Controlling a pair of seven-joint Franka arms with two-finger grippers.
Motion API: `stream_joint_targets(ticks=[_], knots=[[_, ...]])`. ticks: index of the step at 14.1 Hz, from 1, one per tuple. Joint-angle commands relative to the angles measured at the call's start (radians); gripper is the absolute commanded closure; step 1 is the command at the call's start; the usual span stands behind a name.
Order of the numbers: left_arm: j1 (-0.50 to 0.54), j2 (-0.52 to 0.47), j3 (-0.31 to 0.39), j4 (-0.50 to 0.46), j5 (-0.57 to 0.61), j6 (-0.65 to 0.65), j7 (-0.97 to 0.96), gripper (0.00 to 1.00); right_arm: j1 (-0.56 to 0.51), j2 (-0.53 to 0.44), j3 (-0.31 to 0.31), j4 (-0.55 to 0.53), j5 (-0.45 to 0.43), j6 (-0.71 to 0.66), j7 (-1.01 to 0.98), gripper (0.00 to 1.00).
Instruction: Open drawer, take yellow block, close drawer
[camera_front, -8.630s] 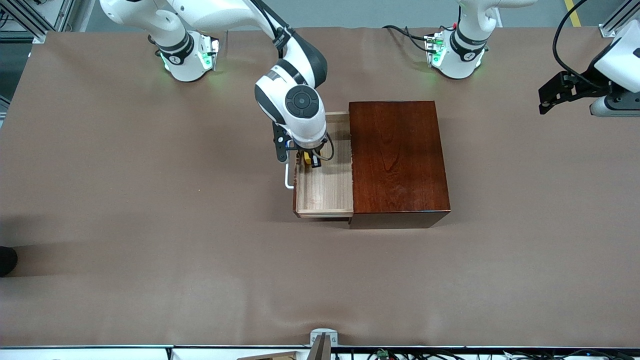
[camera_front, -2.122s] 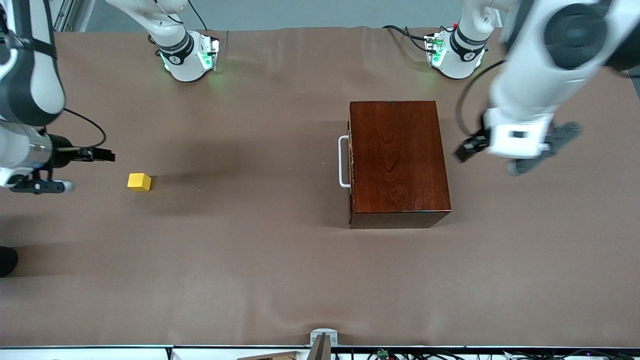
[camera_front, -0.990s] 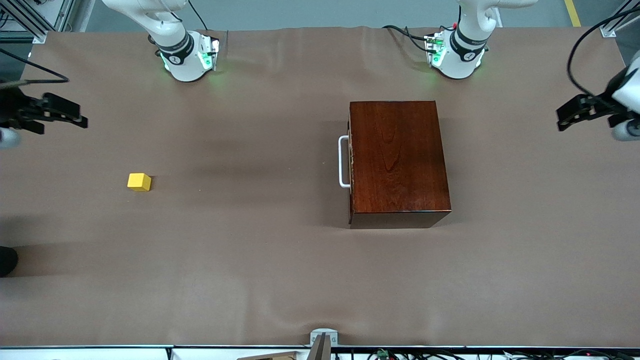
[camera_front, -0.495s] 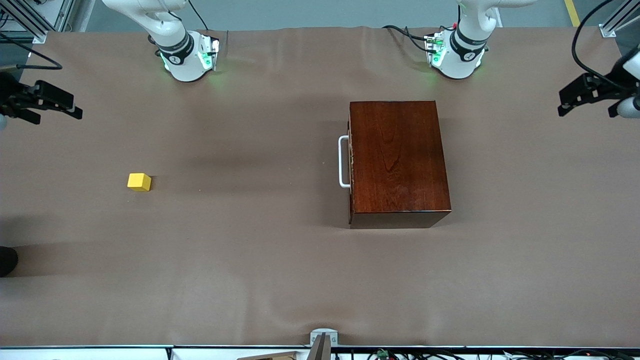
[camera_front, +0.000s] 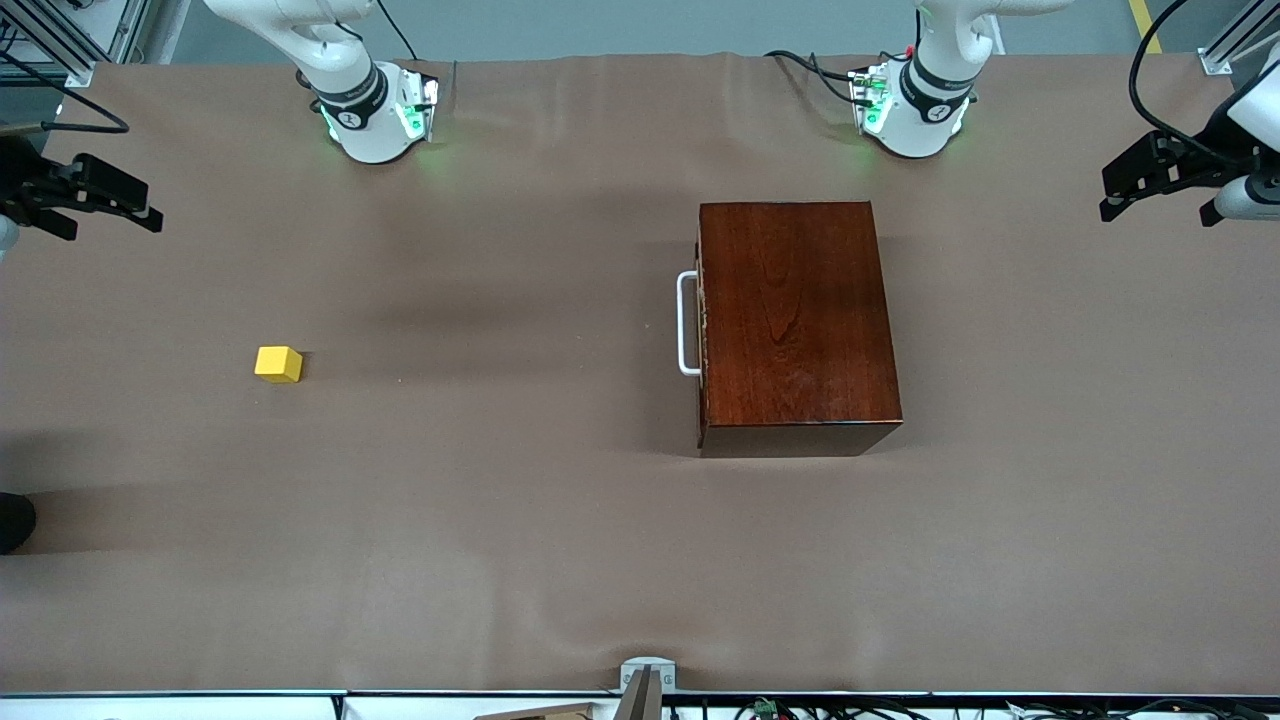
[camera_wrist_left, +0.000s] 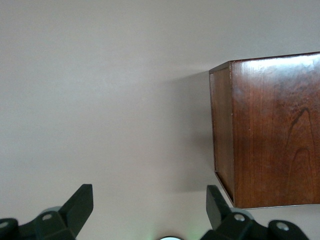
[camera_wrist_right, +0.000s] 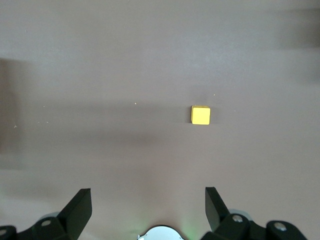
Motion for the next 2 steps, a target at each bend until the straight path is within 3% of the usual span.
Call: stream_joint_targets(ticks=[1,2], knots=[[0.003,0.005,-0.004,0.02,-0.021,-0.013,0.023,0.0,0.013,-0.032,-0.005,-0.033,-0.021,0.017,-0.008,0.0],[0.003,0.005,-0.005,0.018,-0.021,-0.013,0.021,0.0,0.01,-0.032,-0.005,-0.032,-0.023,0.017,-0.036,0.0]])
